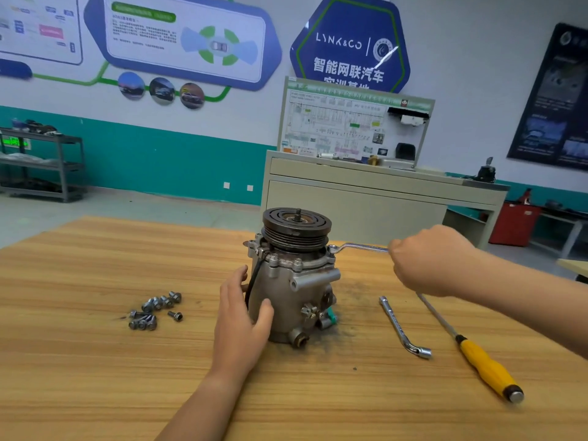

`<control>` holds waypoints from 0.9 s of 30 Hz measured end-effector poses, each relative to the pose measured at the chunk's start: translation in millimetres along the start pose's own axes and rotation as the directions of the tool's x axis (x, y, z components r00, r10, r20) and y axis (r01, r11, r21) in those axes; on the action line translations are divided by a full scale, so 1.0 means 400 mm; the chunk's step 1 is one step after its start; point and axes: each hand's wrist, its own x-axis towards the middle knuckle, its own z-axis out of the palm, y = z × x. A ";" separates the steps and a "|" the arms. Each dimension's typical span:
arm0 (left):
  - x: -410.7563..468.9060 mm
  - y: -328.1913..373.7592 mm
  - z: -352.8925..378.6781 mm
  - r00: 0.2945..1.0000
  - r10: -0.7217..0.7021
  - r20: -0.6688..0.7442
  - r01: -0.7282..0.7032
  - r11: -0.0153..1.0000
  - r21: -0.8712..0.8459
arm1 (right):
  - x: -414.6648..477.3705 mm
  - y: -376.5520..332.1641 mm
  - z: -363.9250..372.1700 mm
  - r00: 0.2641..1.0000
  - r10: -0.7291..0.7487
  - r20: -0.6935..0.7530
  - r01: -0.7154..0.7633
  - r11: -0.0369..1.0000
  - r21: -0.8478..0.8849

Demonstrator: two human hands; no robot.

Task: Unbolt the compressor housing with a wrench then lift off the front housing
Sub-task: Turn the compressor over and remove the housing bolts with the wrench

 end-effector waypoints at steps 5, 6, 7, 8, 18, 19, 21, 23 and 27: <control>0.001 -0.006 0.002 1.000 -0.015 0.009 0.015 1.000 -0.018 | 0.136 -0.002 0.063 0.999 0.020 0.026 -0.020 1.000 0.022; 0.002 -0.006 0.002 1.000 -0.007 0.007 0.007 1.000 -0.016 | 0.166 -0.008 0.070 1.000 0.027 -0.005 -0.027 0.998 0.050; 0.003 -0.006 0.003 1.000 0.000 0.009 0.000 1.000 -0.010 | 0.195 -0.013 0.073 0.999 0.037 -0.036 -0.034 0.996 0.082; 0.003 -0.006 0.003 1.000 0.006 0.015 -0.006 1.000 0.001 | 0.220 -0.021 0.074 0.997 0.048 -0.061 -0.040 0.993 0.114; 0.001 -0.001 -0.002 1.000 -0.012 0.011 0.012 0.999 0.039 | 0.232 -0.016 0.066 0.907 0.405 -0.113 -0.269 0.766 0.584; 0.002 0.000 -0.001 1.000 -0.014 0.015 0.013 0.999 0.039 | 0.215 -0.002 0.072 0.886 0.458 -0.076 -0.293 0.678 0.674; 0.003 0.003 -0.001 1.000 -0.020 0.015 0.019 0.999 0.046 | 0.180 0.016 0.076 0.877 0.480 -0.014 -0.278 0.530 0.801; 0.004 0.005 -0.001 1.000 -0.022 0.014 0.021 0.998 0.052 | 0.146 0.022 0.069 0.916 0.402 0.004 -0.208 0.465 0.861; 0.002 0.007 -0.004 0.999 -0.028 0.018 0.027 0.999 0.044 | 0.071 -0.001 0.042 0.982 0.186 0.015 -0.087 0.384 0.919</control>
